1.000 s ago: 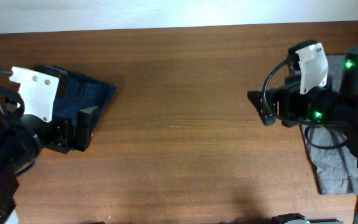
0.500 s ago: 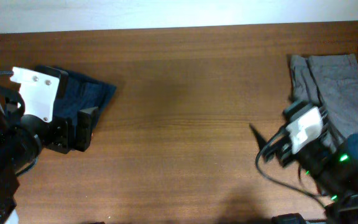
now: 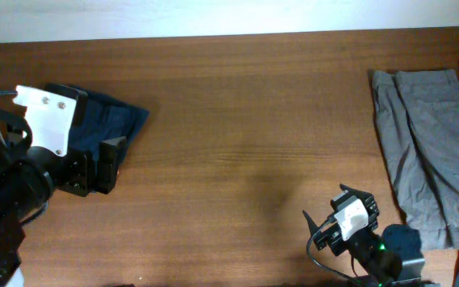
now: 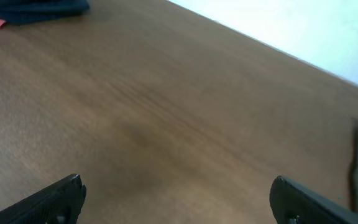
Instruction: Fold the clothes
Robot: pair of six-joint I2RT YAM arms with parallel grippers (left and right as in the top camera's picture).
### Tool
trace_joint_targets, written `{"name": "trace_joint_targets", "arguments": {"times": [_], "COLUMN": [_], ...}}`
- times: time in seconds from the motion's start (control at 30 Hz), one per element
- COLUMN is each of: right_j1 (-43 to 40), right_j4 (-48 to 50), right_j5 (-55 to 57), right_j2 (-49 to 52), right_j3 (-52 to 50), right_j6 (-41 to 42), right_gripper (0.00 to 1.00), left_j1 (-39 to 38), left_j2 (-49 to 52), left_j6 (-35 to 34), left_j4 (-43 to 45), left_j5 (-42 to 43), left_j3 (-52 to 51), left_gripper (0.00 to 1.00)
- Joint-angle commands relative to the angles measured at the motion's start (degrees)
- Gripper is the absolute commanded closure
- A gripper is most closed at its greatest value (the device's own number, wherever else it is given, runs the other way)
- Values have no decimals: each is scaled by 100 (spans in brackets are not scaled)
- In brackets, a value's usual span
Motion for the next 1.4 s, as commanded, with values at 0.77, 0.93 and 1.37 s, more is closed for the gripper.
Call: {"name": "trace_joint_targets", "arguments": {"times": [0.77,0.93,1.37], "right_j1": [26,26,26], "right_j4": [925,925,925], "right_j5": [153,153,153], "right_j2": [-651,-651,-651], "right_j3": [-1095,-1095,-1095], "right_j6": [1176,1176,1176], "right_gripper": [1,1,1], "left_j1": [-22,-22,-22], "left_j2": [9,9,9], "left_j6": [68,68,68], "left_j4": [-2,-2,-4], "left_j5": [17,20,17], "left_j3": [-7,-7,-7], "left_gripper": [1,1,1]}}
